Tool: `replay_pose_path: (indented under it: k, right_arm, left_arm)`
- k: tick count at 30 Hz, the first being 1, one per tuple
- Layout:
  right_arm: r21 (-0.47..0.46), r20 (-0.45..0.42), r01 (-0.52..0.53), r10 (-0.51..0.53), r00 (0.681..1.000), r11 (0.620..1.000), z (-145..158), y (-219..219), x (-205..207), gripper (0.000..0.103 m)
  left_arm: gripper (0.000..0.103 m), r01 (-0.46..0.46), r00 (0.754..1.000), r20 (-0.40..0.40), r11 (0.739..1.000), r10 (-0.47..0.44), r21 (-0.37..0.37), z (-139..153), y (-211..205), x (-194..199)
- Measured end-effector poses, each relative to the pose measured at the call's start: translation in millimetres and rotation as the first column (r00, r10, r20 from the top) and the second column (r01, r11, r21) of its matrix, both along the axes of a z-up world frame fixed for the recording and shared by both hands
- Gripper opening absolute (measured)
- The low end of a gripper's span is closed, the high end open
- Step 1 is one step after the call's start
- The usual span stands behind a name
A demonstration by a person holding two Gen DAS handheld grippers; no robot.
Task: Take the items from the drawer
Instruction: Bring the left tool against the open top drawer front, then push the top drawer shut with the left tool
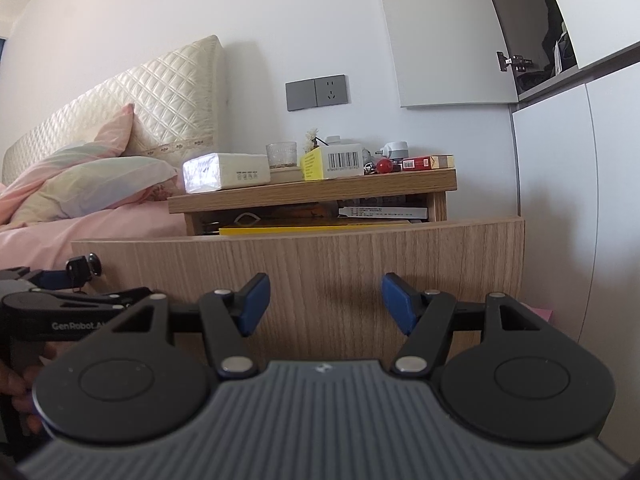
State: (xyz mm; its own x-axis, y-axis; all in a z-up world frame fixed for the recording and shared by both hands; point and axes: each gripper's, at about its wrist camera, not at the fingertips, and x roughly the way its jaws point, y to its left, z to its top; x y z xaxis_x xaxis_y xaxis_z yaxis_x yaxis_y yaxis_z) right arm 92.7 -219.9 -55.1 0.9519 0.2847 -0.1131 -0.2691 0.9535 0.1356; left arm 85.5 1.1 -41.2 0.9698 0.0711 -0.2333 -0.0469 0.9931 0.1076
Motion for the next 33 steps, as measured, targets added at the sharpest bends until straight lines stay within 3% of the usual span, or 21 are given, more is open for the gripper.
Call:
replay_pose_path:
  k: [8,20,29,33]
  right_arm:
    - [-0.002,-0.012,-0.007,0.007,1.000,1.000,0,-1,35,0.066]
    - [-0.019,-0.047,-0.040,0.039,0.998,0.999,2,-2,87,0.066]
    - [0.030,-0.071,-0.073,0.075,0.995,0.997,3,-7,120,0.066]
    - [-0.010,-0.064,-0.075,0.074,0.995,0.997,2,-4,131,0.066]
  left_arm:
    - [0.097,-0.001,1.000,-0.007,1.000,0.001,0.024,0,2,30]
    - [0.097,0.006,1.000,-0.024,0.999,-0.005,0.034,1,4,85]
    - [0.097,0.014,1.000,-0.012,0.997,-0.013,0.076,-6,3,115]
    - [0.097,0.018,1.000,-0.006,0.997,-0.017,0.079,-8,4,125]
